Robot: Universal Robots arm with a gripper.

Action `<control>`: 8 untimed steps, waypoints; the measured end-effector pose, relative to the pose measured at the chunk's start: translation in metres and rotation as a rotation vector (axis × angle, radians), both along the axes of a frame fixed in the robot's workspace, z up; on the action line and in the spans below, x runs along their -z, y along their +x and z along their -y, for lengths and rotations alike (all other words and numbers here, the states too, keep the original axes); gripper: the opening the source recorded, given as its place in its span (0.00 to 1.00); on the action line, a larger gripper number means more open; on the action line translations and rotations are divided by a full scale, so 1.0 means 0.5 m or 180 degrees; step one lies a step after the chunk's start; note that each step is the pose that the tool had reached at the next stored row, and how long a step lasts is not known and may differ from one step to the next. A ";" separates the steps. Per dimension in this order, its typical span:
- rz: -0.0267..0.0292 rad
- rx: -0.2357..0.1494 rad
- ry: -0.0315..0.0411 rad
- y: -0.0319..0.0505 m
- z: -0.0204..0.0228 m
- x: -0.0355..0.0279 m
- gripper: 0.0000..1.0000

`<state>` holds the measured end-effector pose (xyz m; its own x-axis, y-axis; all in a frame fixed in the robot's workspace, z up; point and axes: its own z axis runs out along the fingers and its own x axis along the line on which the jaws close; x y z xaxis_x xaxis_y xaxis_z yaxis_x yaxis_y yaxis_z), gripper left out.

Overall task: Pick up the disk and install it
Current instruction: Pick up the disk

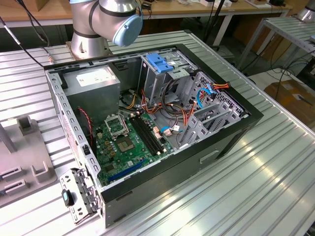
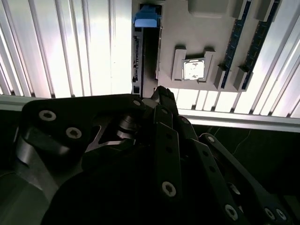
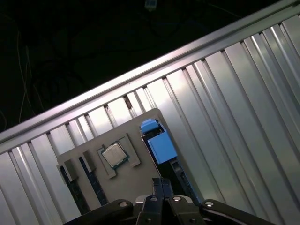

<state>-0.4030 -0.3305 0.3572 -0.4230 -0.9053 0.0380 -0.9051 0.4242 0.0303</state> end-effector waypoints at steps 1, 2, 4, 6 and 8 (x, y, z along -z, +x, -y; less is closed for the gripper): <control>0.0000 -0.0015 0.0000 0.000 0.0000 0.000 0.11; 0.0000 -0.0033 0.0000 0.000 0.0000 0.000 0.11; 0.0000 -0.0058 0.0000 0.000 0.0000 0.000 0.11; 0.0000 -0.0085 0.0000 0.000 0.0000 0.000 0.11; 0.0000 -0.0117 0.0000 0.000 0.0000 0.000 0.11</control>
